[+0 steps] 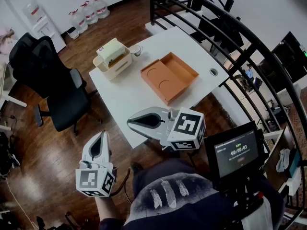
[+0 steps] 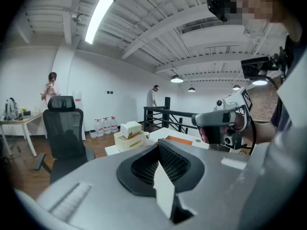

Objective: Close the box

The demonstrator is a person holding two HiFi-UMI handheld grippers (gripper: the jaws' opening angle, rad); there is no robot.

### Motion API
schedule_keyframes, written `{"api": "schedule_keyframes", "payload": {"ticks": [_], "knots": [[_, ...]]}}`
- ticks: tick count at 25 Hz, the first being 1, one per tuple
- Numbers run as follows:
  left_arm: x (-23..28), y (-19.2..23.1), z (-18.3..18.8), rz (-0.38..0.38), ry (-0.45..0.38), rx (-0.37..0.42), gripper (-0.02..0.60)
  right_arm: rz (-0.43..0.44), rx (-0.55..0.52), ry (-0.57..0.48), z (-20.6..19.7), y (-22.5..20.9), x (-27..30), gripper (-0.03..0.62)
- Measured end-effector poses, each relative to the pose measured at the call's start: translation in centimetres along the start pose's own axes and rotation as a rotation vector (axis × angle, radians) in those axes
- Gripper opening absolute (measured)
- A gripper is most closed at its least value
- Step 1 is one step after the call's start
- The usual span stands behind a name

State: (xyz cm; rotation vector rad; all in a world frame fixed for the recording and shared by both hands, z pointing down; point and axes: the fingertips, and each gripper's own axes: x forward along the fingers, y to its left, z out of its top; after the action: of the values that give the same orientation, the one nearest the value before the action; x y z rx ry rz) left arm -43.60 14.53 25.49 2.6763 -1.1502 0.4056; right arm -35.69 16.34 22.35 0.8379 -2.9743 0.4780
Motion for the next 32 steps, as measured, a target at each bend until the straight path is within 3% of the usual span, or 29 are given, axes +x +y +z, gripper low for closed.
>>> {"api": "schedule_keyframes", "payload": {"ticks": [6, 11, 16, 19, 25, 28, 32], "knots": [[4.6, -5.1, 0.5, 0.022, 0.036, 0.004, 0.015, 0.031, -0.024, 0.051, 0.2, -4.5, -6.5, 0.005], [8.4, -5.4, 0.4, 0.018, 0.069, 0.012, 0.015, -0.032, -0.087, 0.098, 0.9, -9.3, -8.9, 0.005], [13.7, -5.2, 2.1, -0.079, -0.003, -0.105, 0.015, -0.126, -0.151, 0.149, 2.6, -14.0, -10.9, 0.005], [16.8, -7.2, 4.6, -0.145, -0.03, -0.092, 0.015, -0.134, -0.142, 0.135, 3.8, -16.1, -12.4, 0.005], [20.8, -9.6, 8.6, -0.061, -0.026, -0.008, 0.015, -0.08, -0.168, 0.099, 6.7, -20.3, -14.5, 0.005], [23.1, -11.0, 8.9, 0.065, -0.006, -0.02, 0.015, 0.018, -0.148, 0.099, 6.9, -23.1, -16.3, 0.005], [25.1, -13.1, 9.4, 0.231, 0.019, -0.09, 0.015, 0.174, -0.117, 0.14, 7.2, -26.7, -19.4, 0.005]]}}
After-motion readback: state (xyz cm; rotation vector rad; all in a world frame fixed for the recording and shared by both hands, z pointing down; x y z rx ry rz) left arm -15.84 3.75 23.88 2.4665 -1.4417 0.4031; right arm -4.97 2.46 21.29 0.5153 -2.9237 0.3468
